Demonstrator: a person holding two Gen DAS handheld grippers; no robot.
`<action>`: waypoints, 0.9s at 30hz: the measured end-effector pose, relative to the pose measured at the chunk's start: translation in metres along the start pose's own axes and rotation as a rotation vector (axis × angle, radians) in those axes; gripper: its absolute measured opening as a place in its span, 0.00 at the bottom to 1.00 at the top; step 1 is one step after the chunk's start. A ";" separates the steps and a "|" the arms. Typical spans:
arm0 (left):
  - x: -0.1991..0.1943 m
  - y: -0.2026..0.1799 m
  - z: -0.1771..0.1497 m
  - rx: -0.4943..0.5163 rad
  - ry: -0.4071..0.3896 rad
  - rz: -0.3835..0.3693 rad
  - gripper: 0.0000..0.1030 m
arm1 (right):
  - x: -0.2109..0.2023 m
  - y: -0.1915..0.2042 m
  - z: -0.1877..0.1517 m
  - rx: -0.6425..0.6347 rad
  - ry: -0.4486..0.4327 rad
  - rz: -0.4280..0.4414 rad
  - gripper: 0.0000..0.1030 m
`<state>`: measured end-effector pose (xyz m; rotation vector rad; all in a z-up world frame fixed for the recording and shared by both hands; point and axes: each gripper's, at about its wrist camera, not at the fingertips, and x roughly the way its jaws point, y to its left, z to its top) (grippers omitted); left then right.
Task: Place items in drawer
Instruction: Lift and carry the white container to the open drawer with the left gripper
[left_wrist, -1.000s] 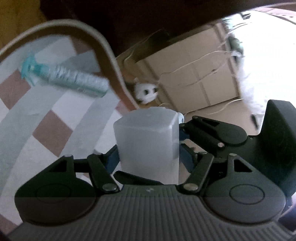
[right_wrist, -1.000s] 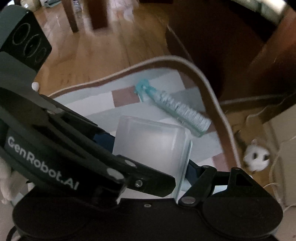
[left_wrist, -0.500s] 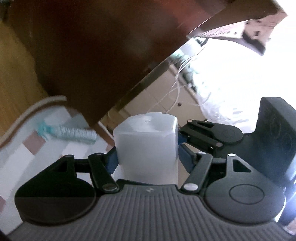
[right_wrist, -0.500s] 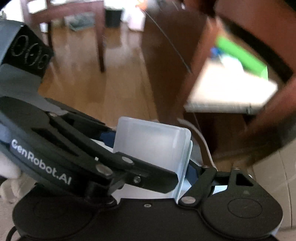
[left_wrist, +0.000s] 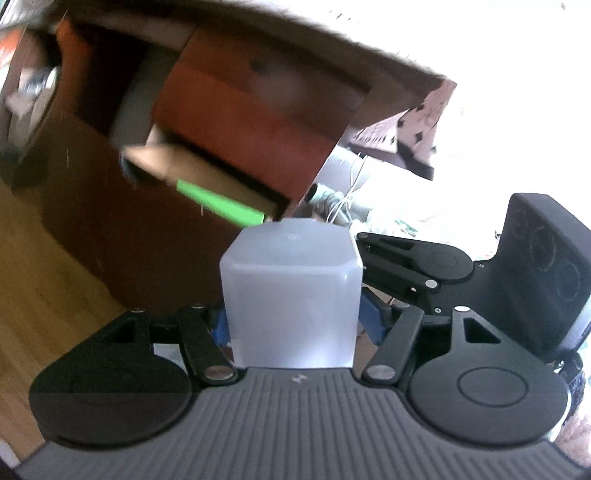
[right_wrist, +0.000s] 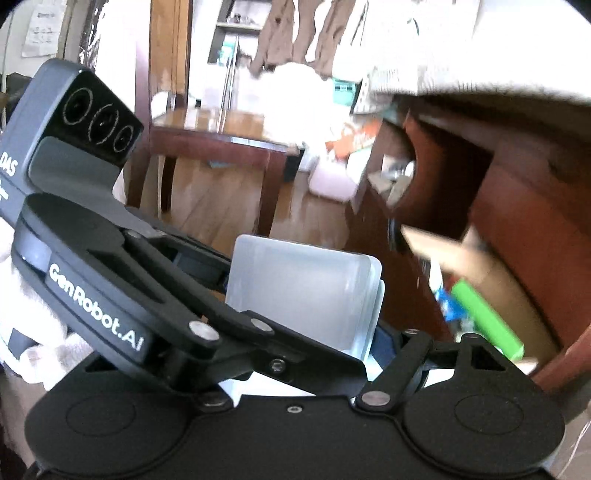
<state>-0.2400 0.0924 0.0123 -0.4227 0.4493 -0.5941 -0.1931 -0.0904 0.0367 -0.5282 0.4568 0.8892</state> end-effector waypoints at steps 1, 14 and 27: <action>-0.003 -0.001 0.010 0.020 0.005 0.007 0.59 | -0.002 0.001 0.008 -0.011 -0.011 -0.011 0.80; 0.054 0.005 0.188 0.146 0.171 0.113 0.61 | 0.025 -0.090 0.121 0.032 -0.085 -0.180 0.80; 0.187 0.108 0.193 -0.059 0.316 0.178 0.66 | 0.158 -0.182 0.091 0.252 0.202 -0.313 0.78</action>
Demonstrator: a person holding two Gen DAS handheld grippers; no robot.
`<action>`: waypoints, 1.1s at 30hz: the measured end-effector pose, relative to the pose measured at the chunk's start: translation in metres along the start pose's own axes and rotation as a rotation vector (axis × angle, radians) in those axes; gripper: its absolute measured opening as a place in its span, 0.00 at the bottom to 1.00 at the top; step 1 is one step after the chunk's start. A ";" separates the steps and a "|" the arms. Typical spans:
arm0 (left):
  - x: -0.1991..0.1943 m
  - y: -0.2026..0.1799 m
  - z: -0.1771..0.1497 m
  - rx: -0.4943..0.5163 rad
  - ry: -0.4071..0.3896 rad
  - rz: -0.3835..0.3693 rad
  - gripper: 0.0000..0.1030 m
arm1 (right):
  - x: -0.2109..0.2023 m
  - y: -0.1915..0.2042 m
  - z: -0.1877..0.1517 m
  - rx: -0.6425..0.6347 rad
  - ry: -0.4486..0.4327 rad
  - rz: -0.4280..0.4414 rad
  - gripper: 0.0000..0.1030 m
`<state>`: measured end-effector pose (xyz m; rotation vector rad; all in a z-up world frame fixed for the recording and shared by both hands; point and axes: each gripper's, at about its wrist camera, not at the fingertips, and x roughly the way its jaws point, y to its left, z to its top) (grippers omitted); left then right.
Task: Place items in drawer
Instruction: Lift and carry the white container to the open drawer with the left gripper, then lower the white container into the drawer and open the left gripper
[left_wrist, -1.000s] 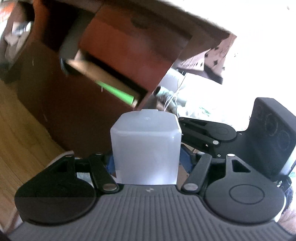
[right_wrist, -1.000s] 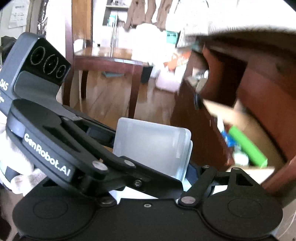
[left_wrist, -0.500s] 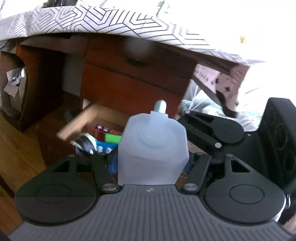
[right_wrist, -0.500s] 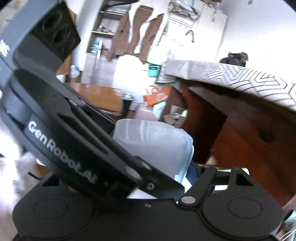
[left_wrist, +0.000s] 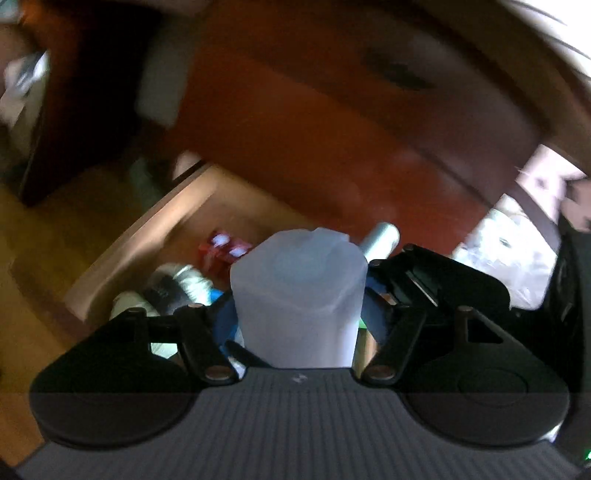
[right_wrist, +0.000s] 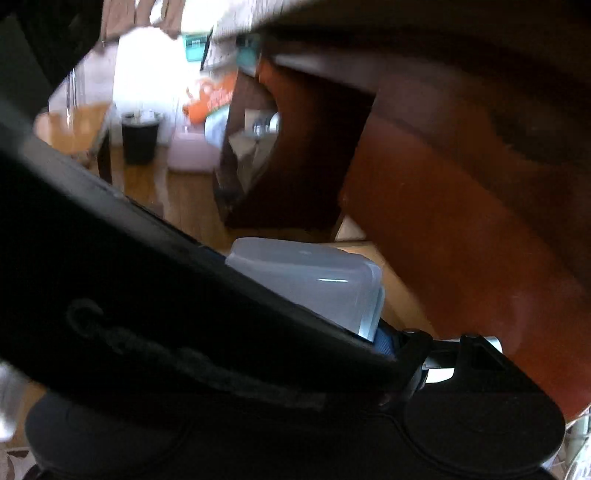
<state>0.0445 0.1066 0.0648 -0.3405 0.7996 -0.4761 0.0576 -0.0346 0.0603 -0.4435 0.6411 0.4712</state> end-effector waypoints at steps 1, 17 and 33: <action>0.002 0.006 0.003 -0.023 0.008 0.015 0.67 | 0.006 -0.001 0.005 0.024 0.008 0.009 0.77; 0.018 0.040 0.013 0.057 0.061 0.370 0.72 | 0.060 0.019 0.026 0.213 0.178 -0.037 0.73; 0.012 0.008 0.011 0.046 0.052 0.212 0.73 | 0.028 -0.016 0.009 0.434 0.028 0.050 0.77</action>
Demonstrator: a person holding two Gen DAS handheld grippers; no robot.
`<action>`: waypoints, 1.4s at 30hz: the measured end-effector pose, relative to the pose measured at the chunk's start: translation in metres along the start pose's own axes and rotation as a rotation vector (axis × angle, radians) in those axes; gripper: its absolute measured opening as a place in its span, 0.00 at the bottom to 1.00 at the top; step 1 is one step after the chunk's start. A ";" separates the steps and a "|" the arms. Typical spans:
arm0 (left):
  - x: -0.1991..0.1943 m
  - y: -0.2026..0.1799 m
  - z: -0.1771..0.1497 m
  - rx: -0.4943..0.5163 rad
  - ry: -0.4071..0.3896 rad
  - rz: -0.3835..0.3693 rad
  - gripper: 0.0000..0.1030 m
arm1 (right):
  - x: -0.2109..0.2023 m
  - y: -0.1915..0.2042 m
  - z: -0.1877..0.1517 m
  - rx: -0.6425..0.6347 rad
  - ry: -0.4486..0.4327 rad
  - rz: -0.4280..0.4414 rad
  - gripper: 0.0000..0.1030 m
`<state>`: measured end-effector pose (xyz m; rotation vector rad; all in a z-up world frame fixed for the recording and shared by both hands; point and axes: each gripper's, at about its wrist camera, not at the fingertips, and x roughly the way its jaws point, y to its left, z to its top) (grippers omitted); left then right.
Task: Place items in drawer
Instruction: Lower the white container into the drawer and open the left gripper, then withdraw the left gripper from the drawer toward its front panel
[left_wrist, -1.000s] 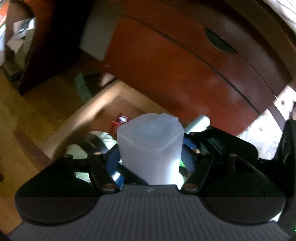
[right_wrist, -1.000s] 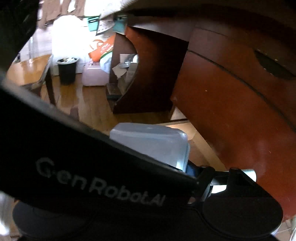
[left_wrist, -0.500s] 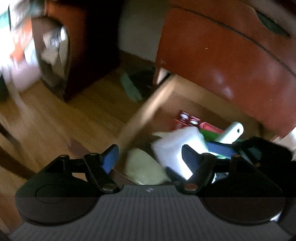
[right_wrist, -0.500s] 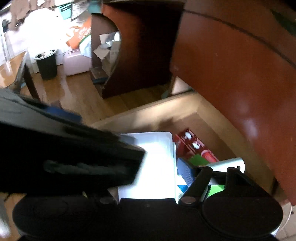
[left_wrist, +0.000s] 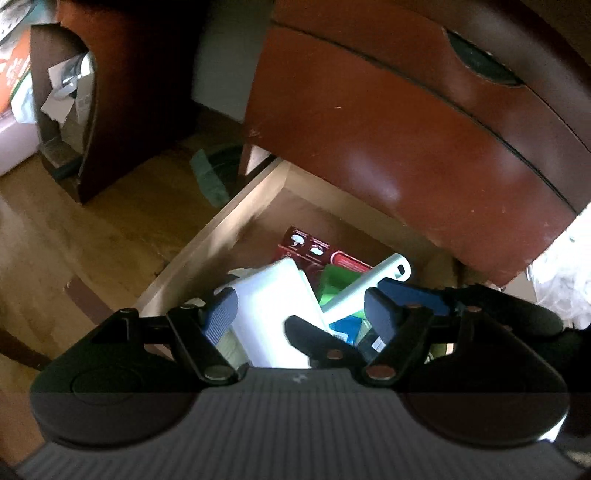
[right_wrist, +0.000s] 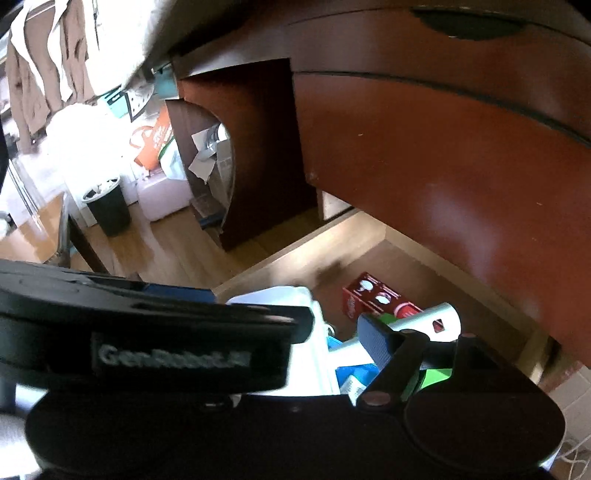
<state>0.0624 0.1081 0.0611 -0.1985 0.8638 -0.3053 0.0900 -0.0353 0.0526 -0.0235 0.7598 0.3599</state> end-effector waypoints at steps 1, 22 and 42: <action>-0.001 -0.001 0.000 0.020 0.008 0.010 0.75 | -0.002 -0.002 0.000 0.006 0.000 0.001 0.77; 0.017 0.011 -0.004 0.188 0.087 0.263 0.74 | 0.043 -0.034 -0.016 0.093 0.266 -0.038 0.29; -0.018 0.021 -0.009 -0.076 0.035 0.133 0.79 | -0.001 -0.016 -0.011 0.047 0.086 0.052 0.47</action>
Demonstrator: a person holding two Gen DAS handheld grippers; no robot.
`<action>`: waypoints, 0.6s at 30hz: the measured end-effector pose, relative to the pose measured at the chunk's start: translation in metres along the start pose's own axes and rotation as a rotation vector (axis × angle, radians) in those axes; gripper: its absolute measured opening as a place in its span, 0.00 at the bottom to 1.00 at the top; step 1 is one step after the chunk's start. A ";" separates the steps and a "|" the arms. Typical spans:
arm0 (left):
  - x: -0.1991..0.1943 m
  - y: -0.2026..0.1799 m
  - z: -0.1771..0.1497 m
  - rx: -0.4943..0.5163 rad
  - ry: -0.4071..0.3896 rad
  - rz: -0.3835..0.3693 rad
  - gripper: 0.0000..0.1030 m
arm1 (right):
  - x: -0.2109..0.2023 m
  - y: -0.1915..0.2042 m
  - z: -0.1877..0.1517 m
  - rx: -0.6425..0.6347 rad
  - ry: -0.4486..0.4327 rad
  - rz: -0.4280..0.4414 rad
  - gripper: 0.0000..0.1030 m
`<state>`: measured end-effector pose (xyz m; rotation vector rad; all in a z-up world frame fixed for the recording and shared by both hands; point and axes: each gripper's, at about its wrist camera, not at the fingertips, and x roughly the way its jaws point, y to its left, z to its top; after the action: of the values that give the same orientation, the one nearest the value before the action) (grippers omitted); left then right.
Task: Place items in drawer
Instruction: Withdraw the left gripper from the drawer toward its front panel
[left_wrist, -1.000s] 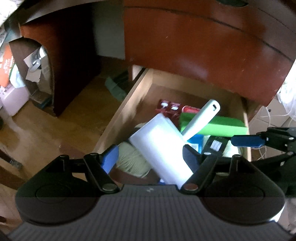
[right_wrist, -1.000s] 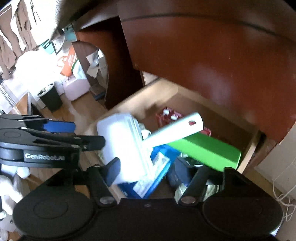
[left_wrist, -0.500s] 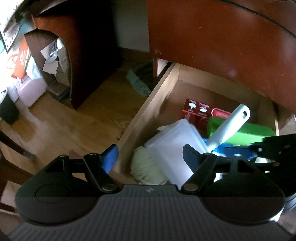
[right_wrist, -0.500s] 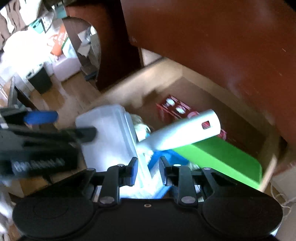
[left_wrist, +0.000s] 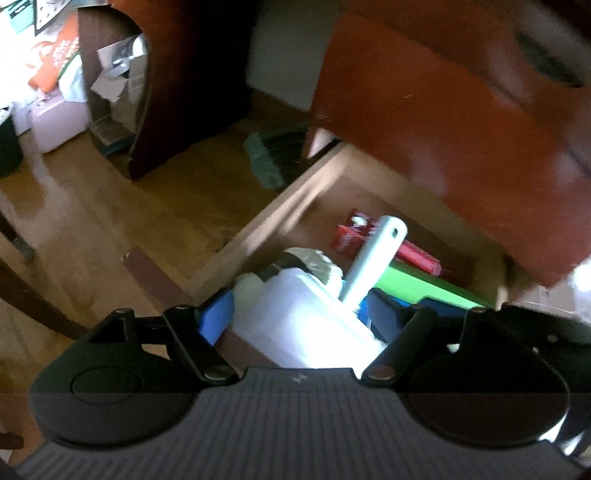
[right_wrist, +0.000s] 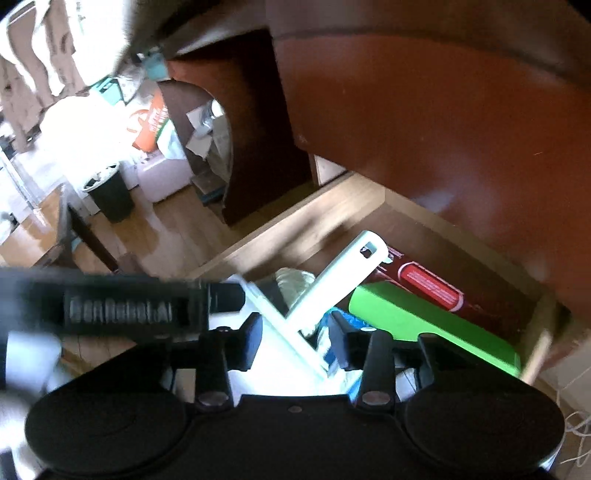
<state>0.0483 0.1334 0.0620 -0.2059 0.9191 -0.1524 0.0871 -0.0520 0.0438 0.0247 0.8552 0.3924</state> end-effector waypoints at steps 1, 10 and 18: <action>-0.007 0.001 -0.002 0.011 -0.005 -0.012 0.79 | -0.011 0.002 -0.006 -0.013 -0.005 0.021 0.50; -0.051 0.010 -0.063 0.142 -0.008 -0.028 0.91 | -0.094 0.038 -0.082 -0.370 -0.008 -0.168 0.75; -0.051 0.042 -0.064 -0.093 -0.036 -0.132 0.93 | -0.094 0.027 -0.106 -0.422 0.059 -0.193 0.68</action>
<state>-0.0320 0.1786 0.0536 -0.3549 0.8772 -0.2272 -0.0559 -0.0735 0.0475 -0.4588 0.8106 0.3867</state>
